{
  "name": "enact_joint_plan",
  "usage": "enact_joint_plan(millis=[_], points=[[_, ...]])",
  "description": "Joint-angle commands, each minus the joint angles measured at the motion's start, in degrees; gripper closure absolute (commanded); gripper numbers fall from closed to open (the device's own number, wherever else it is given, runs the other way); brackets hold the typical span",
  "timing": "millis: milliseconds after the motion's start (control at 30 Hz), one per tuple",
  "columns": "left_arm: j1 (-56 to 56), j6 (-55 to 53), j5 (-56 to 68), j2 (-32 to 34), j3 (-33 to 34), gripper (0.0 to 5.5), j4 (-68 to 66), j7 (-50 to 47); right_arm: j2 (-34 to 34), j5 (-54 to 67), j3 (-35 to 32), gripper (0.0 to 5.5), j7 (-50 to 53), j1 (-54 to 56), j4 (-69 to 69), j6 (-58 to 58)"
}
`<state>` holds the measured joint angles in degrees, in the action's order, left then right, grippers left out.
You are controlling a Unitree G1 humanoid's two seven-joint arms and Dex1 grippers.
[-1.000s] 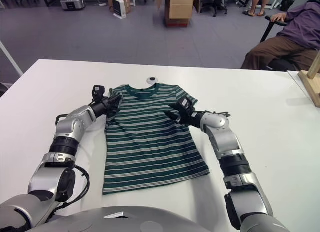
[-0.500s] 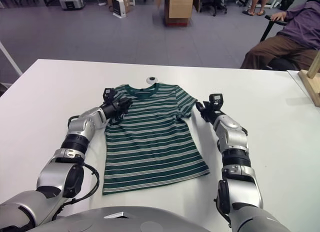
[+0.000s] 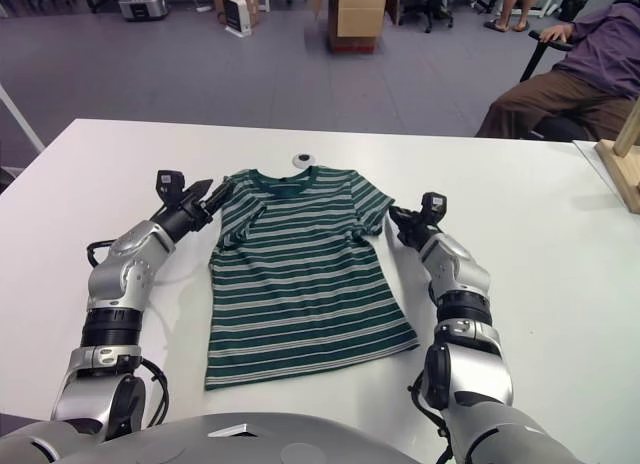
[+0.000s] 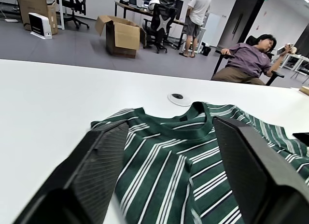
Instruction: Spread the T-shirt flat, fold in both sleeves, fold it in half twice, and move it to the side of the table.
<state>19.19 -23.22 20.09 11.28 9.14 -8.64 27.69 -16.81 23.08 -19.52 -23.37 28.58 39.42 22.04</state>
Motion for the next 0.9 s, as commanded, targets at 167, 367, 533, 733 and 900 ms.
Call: enact_joint_plan(millis=[167,367,533,733,900], points=[[-2.96,-1.03,-2.45,1.38,-2.85,1.82,4.98,-2.75,1.76,0.56,-0.15,3.60,3.12,1.59,1.60,1.74],[-3.18,-1.04,-3.49,1.58,-4.32,1.82,5.58,-3.32,3.28,0.53,0.89,4.01,4.14,1.80,2.23,2.22],[-3.08,-0.97,-3.66,1.81,-4.92,1.82,5.50,-3.45,3.85,0.81,0.46,4.98,5.15,3.19,3.95,1.07],[-3.42,-0.99,-3.79,1.93,-5.57,1.82,6.01,-3.74,4.69,1.79,0.44,5.49,3.82,3.38,1.07,-0.04],[-4.46,-0.42,-4.78,2.80,-7.68,1.82,7.82,-2.85,5.81,1.82,2.66,5.49,1.54,3.51,-6.63,-0.92]])
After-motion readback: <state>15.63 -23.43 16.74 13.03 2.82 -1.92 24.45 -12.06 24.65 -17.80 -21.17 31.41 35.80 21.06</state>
